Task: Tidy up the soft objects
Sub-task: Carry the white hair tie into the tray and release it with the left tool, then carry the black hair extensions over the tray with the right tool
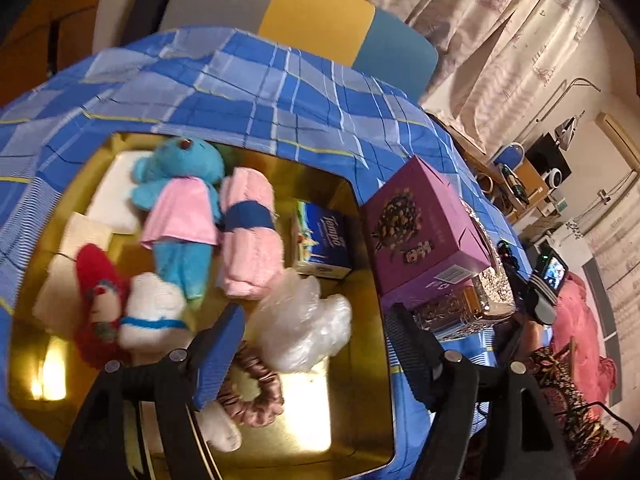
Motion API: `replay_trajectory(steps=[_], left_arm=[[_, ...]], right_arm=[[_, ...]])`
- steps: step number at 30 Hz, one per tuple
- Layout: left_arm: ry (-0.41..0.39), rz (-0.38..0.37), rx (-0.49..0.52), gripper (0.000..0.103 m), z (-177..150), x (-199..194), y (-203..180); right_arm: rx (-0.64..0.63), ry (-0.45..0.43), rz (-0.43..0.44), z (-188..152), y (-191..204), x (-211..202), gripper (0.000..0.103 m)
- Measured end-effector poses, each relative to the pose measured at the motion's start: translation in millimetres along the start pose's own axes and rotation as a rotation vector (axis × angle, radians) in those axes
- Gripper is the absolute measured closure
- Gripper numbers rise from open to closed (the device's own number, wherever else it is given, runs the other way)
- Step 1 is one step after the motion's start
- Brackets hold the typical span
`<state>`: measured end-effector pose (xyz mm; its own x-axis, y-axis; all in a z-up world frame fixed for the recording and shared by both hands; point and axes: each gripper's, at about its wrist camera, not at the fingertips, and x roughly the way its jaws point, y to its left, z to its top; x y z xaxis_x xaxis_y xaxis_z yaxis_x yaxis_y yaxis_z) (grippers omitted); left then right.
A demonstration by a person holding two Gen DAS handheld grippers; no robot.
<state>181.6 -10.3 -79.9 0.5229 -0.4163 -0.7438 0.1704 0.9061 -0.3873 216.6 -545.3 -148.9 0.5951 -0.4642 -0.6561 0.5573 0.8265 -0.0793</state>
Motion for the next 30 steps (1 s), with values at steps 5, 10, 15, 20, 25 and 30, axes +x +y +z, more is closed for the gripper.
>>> replay_trajectory(steps=[5, 10, 15, 20, 25, 30], left_arm=[[-0.041, 0.063, 0.033, 0.029, -8.2, -20.0, 6.0], [-0.059, 0.076, 0.045, 0.029, -15.6, -29.2, 10.1], [-0.068, 0.069, 0.043, 0.029, -21.4, -35.2, 12.3], [-0.089, 0.061, 0.056, 0.029, -27.5, -43.0, 11.4], [-0.112, 0.062, 0.055, 0.029, -30.2, -53.3, 15.1], [-0.135, 0.091, 0.030, 0.029, -29.1, -66.1, 26.7]], right_arm=[[0.064, 0.002, 0.079, -5.6, -15.9, -25.0, 0.065], [0.096, 0.002, 0.173, -16.7, -24.6, -64.3, 0.065], [0.109, -0.023, 0.272, -23.1, -23.6, -111.5, 0.065], [0.110, -0.056, 0.374, -25.9, -17.6, -163.5, 0.065], [0.062, -0.103, 0.481, -27.1, 1.9, -216.6, 0.065], [-0.033, -0.156, 0.614, -25.4, 38.2, -264.8, 0.065]])
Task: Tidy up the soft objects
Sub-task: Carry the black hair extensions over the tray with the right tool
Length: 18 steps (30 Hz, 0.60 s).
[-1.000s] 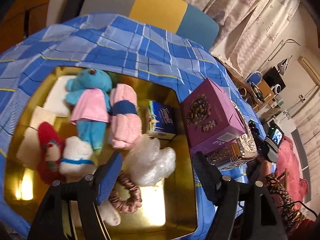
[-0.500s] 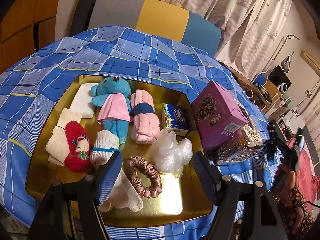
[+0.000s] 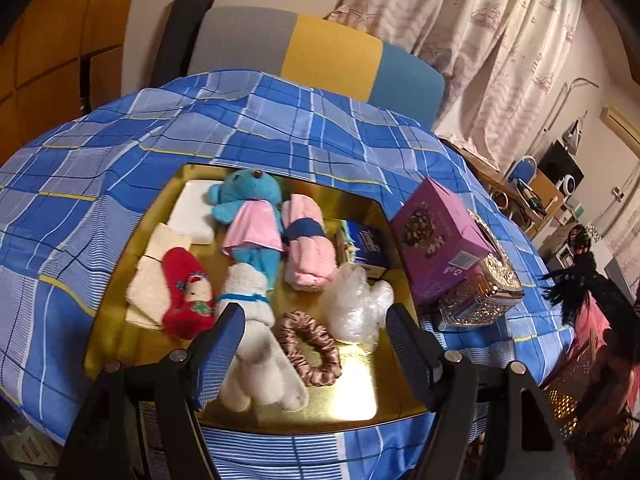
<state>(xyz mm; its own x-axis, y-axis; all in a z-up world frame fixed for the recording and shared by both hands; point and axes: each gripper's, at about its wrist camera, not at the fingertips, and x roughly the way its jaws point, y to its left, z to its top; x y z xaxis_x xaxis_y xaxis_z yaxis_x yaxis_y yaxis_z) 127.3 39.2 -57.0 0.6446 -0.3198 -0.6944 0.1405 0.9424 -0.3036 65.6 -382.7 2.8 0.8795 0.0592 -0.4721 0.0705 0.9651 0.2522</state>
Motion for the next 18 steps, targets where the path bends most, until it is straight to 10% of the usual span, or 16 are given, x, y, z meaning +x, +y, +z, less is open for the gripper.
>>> replay_trajectory(steps=[18], left_arm=[[-0.103, 0.214, -0.107, 0.029, 18.8, -56.8, 63.3]], right_arm=[[-0.519, 0.317, 0.502, -65.7, 244.8, 52.7, 0.065]])
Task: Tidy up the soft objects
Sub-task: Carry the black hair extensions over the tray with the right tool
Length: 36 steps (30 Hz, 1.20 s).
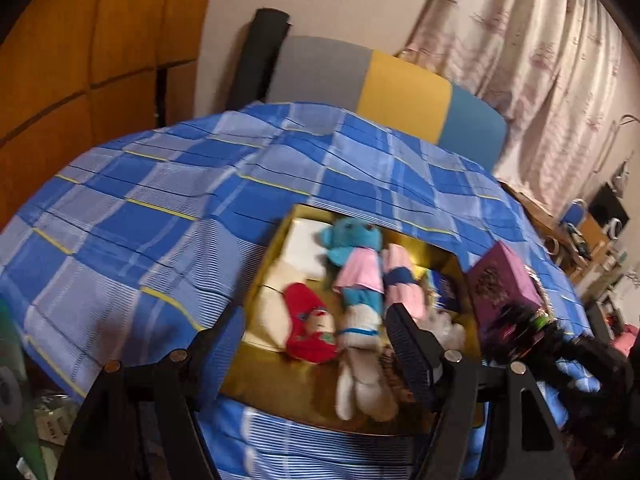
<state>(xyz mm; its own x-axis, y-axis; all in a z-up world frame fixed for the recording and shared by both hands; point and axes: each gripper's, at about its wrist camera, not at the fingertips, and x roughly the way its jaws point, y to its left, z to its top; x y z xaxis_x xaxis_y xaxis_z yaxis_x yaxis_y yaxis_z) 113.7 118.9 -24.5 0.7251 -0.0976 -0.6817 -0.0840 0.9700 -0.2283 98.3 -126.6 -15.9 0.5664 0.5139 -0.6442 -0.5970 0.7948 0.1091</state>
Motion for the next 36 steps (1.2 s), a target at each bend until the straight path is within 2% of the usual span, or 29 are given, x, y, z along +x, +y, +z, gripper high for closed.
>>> replay_trajectory(steps=[7, 17, 23, 29, 34, 36], left_arm=[[-0.006, 0.043, -0.018, 0.029, -1.6, -5.6, 13.3], [-0.030, 0.143, -0.013, 0.029, -3.3, -8.2, 19.3], [-0.043, 0.135, -0.014, 0.029, -5.1, -12.3, 19.5], [-0.051, 0.181, 0.008, 0.029, -7.8, -13.5, 15.1], [-0.053, 0.210, 0.005, 0.029, -9.3, -14.8, 19.2], [-0.057, 0.209, 0.007, 0.029, -10.3, -15.3, 19.9]], right_arm=[[-0.043, 0.200, 0.095, -3.0, 24.3, 63.8, 0.065], [0.020, 0.341, 0.162, 5.7, 32.1, 114.1, 0.064], [0.064, 0.396, 0.181, 9.5, 32.9, 142.0, 0.062], [0.078, 0.394, 0.169, 11.4, 39.6, 164.5, 0.060], [0.107, 0.396, 0.202, 9.2, 36.2, 161.3, 0.057], [0.119, 0.391, 0.211, 9.4, 33.9, 154.0, 0.050]])
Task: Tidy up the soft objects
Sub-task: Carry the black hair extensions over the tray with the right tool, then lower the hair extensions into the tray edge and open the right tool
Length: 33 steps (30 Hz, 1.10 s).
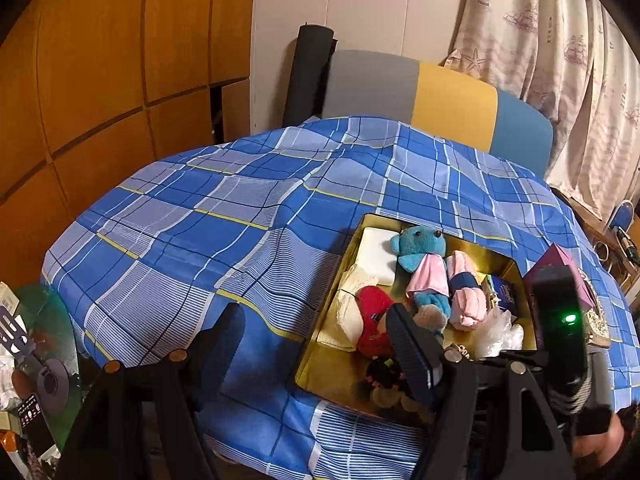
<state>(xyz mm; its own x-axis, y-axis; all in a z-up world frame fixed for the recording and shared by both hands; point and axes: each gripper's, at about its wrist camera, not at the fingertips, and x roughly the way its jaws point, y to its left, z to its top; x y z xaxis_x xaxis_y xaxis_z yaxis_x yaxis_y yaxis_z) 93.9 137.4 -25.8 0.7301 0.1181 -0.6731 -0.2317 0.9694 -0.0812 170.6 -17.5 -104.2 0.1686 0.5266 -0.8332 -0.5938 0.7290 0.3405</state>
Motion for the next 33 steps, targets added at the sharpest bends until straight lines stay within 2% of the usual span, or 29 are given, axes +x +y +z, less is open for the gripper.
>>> replay_trajectory(steps=[2, 8, 15, 19, 26, 33], left_arm=[[-0.002, 0.004, 0.001, 0.029, -0.5, 0.4, -0.3], [0.018, 0.046, 0.010, 0.029, -4.3, 3.9, -2.8], [0.045, 0.064, -0.042, 0.029, -10.3, 6.6, 5.3], [0.058, 0.089, -0.068, 0.029, -11.8, 6.6, 8.1], [0.072, 0.096, -0.074, 0.029, -13.4, 4.7, 6.2], [0.060, 0.126, -0.012, 0.029, -17.1, -0.9, -6.8]], right_arm=[[-0.005, -0.020, 0.000, -2.4, 1.4, -10.8, 0.042], [0.003, -0.094, -0.002, -9.4, 6.1, -36.8, 0.041], [-0.036, -0.148, -0.184, -17.6, 10.2, -48.4, 0.041], [-0.051, -0.151, -0.247, -18.5, 6.2, -47.8, 0.041], [-0.052, -0.167, -0.305, -19.0, 3.8, -45.7, 0.041], [-0.032, -0.225, -0.346, -22.1, 11.0, -59.6, 0.041]])
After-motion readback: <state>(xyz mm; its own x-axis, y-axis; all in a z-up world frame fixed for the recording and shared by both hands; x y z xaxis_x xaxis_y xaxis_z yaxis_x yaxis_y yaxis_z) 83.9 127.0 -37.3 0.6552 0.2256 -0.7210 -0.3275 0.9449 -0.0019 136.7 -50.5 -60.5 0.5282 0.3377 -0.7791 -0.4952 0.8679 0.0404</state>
